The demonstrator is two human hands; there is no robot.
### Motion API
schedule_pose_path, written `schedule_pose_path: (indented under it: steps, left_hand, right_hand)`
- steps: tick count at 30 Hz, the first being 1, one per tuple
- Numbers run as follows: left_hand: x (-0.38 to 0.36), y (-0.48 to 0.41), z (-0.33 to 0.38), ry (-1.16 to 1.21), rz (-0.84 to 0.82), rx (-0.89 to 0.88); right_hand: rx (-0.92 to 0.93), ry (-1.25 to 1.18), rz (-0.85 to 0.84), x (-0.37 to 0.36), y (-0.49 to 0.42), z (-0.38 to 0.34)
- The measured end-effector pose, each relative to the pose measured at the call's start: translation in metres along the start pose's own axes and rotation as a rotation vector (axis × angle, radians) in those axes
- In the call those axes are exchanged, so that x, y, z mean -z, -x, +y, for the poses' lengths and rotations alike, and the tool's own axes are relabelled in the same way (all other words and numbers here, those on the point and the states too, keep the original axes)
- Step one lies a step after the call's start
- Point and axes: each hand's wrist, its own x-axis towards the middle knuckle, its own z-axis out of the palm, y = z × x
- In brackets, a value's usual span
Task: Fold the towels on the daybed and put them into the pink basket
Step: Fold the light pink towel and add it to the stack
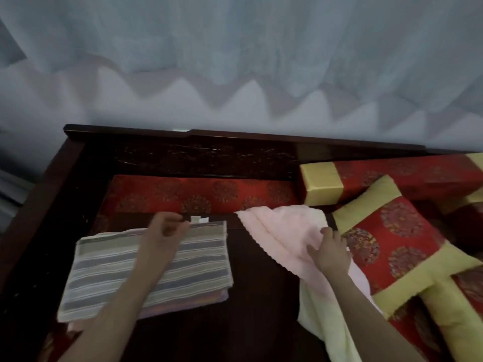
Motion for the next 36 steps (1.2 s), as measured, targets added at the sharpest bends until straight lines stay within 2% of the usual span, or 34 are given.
schedule_pose_path:
  steps: [3,5,9,11,13,15,18,23,27,28,30,33,35,36]
  left_hand:
    - [-0.076,0.027,0.001,0.164,-0.316,0.168]
    - [-0.118,0.047,-0.007,0.255,-0.45,0.345]
    - [-0.171,0.068,-0.036,0.356,-0.555,0.657]
    - [-0.187,0.07,-0.049,0.423,-0.506,0.754]
    - [-0.201,0.067,-0.057,0.481,-0.406,0.77]
    - [-0.211,0.059,-0.057,0.567,-0.332,0.768]
    - [-0.234,0.052,-0.045,0.599,-0.373,0.788]
    - [-0.257,0.052,-0.03,0.447,-0.361,0.794]
    - [-0.242,0.055,-0.011,0.447,-0.371,0.596]
    - [-0.235,0.055,-0.004,0.492,-0.374,0.555]
    - [-0.222,0.051,0.01,0.637,-0.374,0.537]
    - [-0.215,0.043,0.038,0.761,-0.252,0.56]
    - [-0.215,0.04,0.062,0.77,-0.173,0.604]
    - [-0.215,0.04,0.071,0.768,-0.139,0.637]
  right_hand:
    - [-0.074,0.058,-0.259,-0.013,-0.012,0.03]
    - [-0.003,-0.033,-0.295,-0.016,-0.009,0.034]
    - [0.103,-0.307,-0.377,-0.028,0.013,0.041]
    - [0.098,-0.533,-0.363,-0.03,0.026,0.048]
    - [0.097,-0.687,-0.375,-0.028,0.029,0.058]
    - [0.138,-0.739,-0.402,-0.023,0.029,0.063]
    - [0.201,-0.718,-0.379,-0.022,0.028,0.074]
    - [0.226,-0.748,-0.34,-0.02,0.028,0.083]
    - [0.067,-0.699,-0.474,-0.002,0.025,0.085]
    - [0.083,-0.605,-0.443,0.003,0.026,0.086]
    - [0.193,-0.466,-0.239,0.013,0.032,0.085]
    - [0.326,-0.64,0.067,0.033,0.063,0.076]
    - [0.407,-0.677,0.177,0.039,0.087,0.061]
    - [0.435,-0.622,0.201,0.035,0.097,0.053]
